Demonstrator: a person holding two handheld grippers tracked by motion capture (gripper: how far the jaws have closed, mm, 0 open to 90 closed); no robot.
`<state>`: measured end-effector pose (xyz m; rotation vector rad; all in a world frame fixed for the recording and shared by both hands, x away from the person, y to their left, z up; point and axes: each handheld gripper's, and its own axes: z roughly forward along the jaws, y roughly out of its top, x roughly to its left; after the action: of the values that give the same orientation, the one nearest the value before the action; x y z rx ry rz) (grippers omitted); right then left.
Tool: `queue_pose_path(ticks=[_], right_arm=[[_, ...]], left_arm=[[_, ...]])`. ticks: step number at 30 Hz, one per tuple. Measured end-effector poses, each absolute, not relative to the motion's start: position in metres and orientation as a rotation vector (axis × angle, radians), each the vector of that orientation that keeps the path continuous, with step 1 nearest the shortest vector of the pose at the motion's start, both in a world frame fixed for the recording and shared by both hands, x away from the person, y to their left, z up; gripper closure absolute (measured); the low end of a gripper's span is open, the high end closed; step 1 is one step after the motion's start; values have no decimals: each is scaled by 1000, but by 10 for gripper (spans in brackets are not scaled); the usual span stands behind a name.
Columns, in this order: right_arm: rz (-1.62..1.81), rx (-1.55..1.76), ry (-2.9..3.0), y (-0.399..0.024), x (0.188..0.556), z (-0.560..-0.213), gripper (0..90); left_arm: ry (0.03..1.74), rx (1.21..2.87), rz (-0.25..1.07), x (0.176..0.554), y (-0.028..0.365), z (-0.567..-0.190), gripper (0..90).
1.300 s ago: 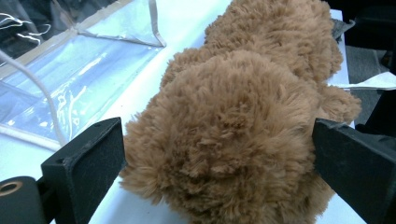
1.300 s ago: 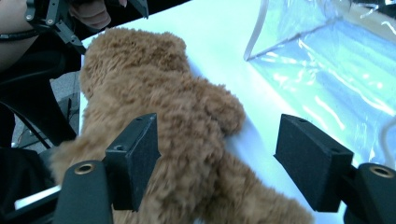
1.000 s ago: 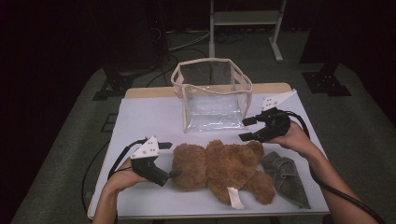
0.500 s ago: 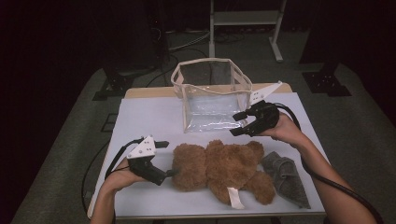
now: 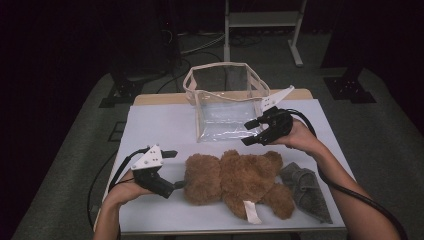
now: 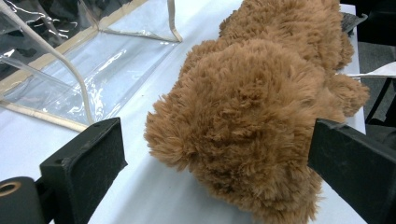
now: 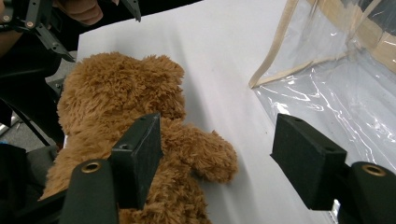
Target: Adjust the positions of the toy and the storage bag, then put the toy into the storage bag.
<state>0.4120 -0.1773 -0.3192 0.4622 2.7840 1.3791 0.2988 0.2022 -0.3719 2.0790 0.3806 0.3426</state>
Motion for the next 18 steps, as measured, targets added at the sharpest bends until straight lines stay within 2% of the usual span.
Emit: queue_pose_path(ticks=[9,18], right_arm=[[1369,435,2792,-170,416,-314,324],[1335,388,2782,-154,430,-290,331]], left_arm=[[383,2080,345,299,206,-371,32],[392,2086,338,299,211,-372,31]])
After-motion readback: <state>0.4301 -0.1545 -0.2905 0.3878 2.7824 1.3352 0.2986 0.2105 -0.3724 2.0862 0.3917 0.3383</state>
